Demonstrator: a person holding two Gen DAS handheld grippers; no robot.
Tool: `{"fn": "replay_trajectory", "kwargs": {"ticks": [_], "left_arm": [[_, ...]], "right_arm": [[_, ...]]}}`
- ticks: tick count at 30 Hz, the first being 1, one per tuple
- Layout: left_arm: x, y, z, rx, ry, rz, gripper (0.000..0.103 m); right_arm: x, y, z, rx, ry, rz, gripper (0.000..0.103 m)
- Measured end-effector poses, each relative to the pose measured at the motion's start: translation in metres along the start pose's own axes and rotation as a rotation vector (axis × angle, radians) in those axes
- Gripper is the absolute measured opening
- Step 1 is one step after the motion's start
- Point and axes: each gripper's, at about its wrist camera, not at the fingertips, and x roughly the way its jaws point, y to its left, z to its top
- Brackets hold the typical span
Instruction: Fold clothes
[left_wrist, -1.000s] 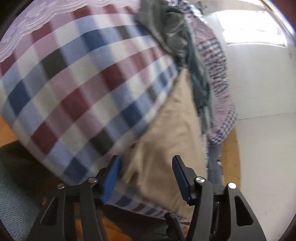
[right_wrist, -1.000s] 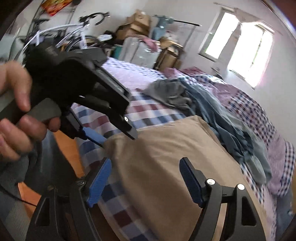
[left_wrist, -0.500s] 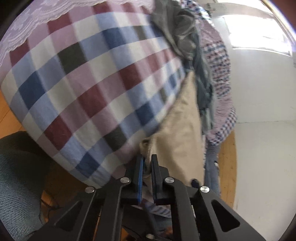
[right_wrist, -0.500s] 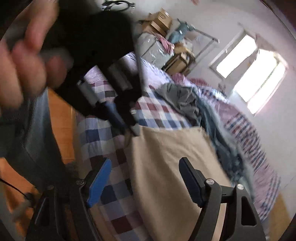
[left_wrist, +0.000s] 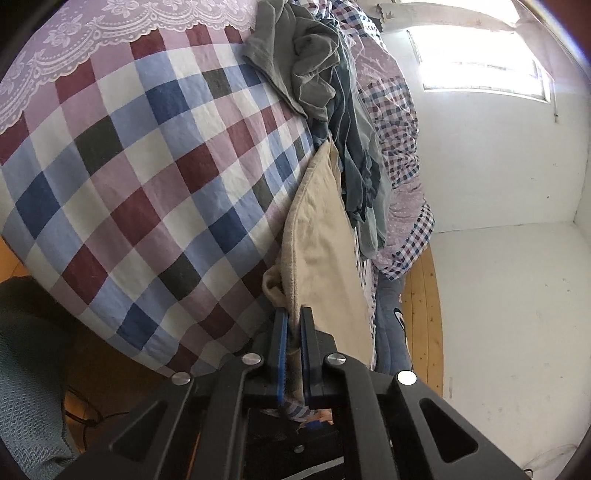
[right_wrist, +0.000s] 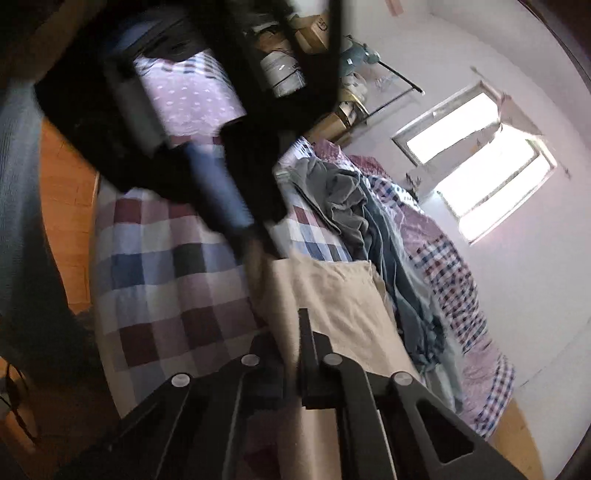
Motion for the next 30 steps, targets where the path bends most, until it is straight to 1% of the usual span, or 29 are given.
{"fn": "replay_trajectory", "kwargs": {"ticks": [1,2,3,4,5,13,17,19,23,26,30], "left_arm": [[0.003,0.0,0.001,-0.005,-0.005,0.004,0.011],[0.003,0.001,-0.001,-0.008,-0.007,0.001,0.026],[0.005,0.001,-0.001,-0.004,-0.01,-0.003,0.037],[0.007,-0.002,-0.001,0.007,-0.012,-0.007,0.057],[0.009,-0.004,-0.001,0.019,-0.015,-0.011,0.064],[0.04,-0.017,0.006,0.074,0.008,-0.003,0.065],[0.05,-0.025,0.017,0.096,0.002,-0.03,0.065],[0.054,-0.026,0.02,0.102,0.012,-0.028,0.065],[0.06,-0.029,0.026,0.114,0.032,-0.022,0.062],[0.06,-0.026,0.023,0.101,0.051,-0.016,0.062],[0.059,-0.015,0.022,0.046,0.067,-0.03,0.062]], "right_arm": [[0.0,-0.002,0.001,0.003,-0.003,0.001,0.003],[-0.002,-0.004,0.002,0.008,-0.01,0.0,0.003],[-0.002,-0.006,0.003,0.014,-0.015,0.0,0.003],[-0.003,-0.009,0.004,0.02,-0.018,0.001,0.003],[-0.004,-0.012,0.005,0.029,-0.022,0.003,0.003],[-0.01,-0.025,0.009,0.062,-0.039,0.017,0.003],[-0.012,-0.029,0.008,0.059,-0.061,0.038,0.003],[-0.011,-0.029,0.007,0.054,-0.062,0.037,0.003],[-0.01,-0.032,0.007,0.056,-0.066,0.029,0.003],[-0.011,-0.032,0.008,0.056,-0.068,0.025,0.003],[-0.013,-0.025,0.008,0.042,-0.069,0.028,0.003]]}}
